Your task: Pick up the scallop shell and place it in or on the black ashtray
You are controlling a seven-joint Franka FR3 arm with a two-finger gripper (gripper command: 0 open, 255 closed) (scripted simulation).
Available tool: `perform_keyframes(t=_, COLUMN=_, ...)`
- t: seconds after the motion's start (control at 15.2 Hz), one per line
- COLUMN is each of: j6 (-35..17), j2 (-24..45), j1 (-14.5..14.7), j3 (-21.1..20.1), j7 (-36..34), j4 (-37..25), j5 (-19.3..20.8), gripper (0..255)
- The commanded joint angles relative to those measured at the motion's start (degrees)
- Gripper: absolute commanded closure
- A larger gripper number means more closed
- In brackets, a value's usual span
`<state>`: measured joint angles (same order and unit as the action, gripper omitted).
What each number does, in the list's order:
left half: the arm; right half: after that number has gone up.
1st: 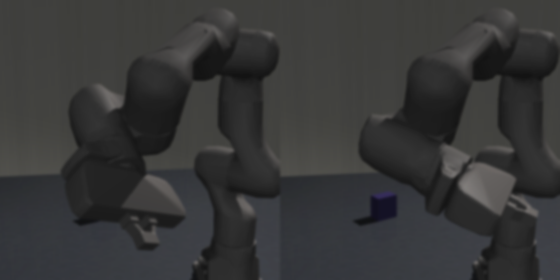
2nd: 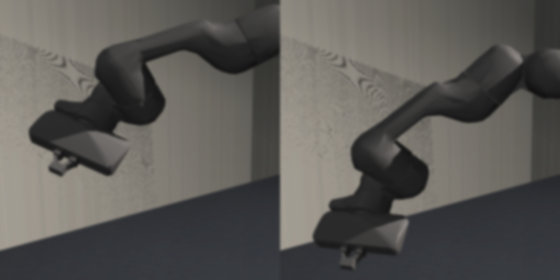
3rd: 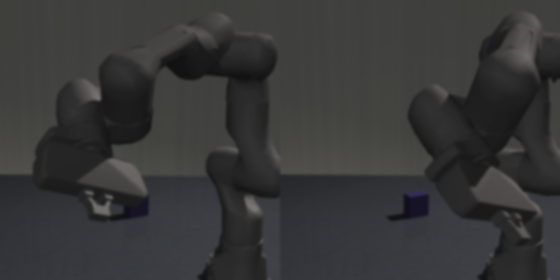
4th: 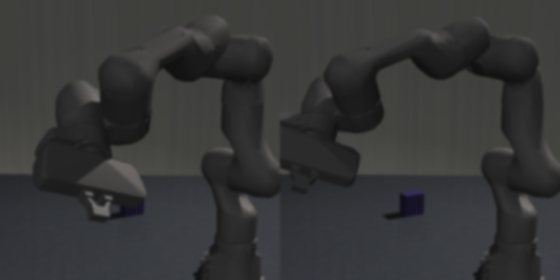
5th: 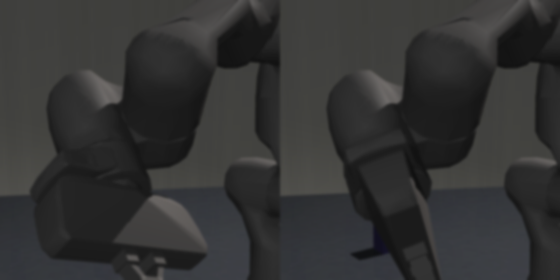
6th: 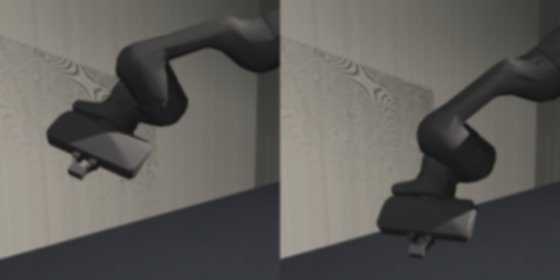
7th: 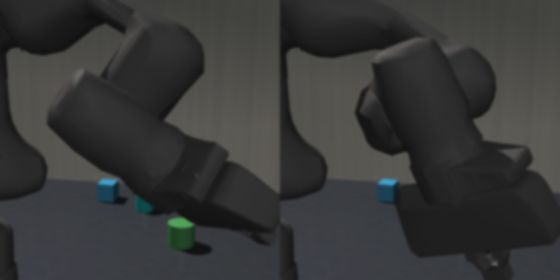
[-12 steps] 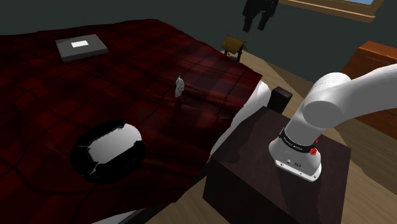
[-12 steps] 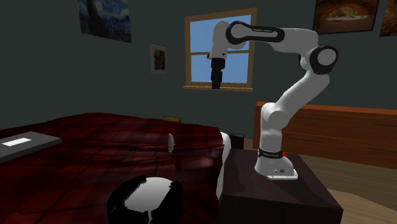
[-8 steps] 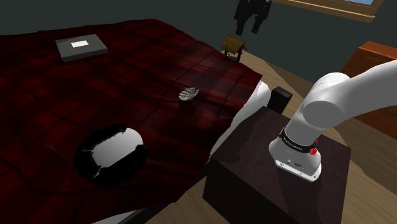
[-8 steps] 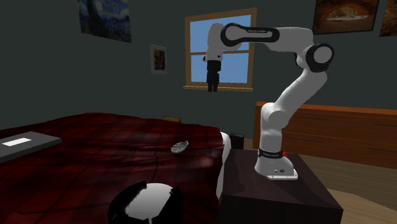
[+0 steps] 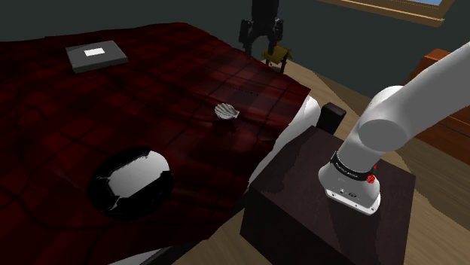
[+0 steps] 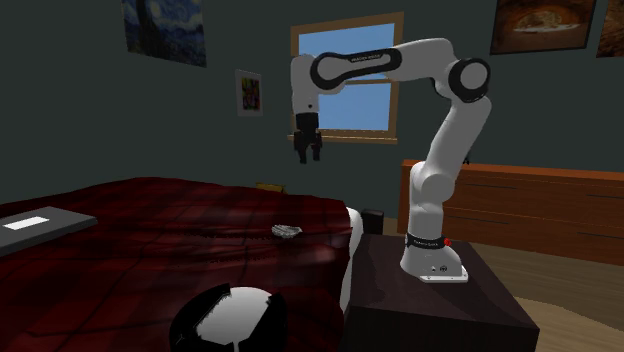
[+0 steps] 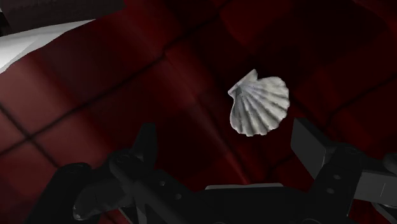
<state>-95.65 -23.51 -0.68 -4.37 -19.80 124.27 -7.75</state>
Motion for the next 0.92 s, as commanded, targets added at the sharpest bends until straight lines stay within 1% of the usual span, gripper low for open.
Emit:
perform_keyframes(t=0.0, j6=-0.87, j2=4.80, j1=-0.04, j3=-0.88, j7=-2.40, j4=-2.21, j5=-0.35, gripper=0)
perform_keyframes(t=0.46, j6=-2.65, j2=21.94, j1=0.58, j3=-3.24, j7=-10.81, j4=-11.93, j5=-1.01, gripper=0)
perform_keyframes(t=0.86, j6=-2.17, j2=37.08, j1=1.66, j3=-3.82, j7=-17.30, j4=-22.79, j5=-1.29, gripper=0)
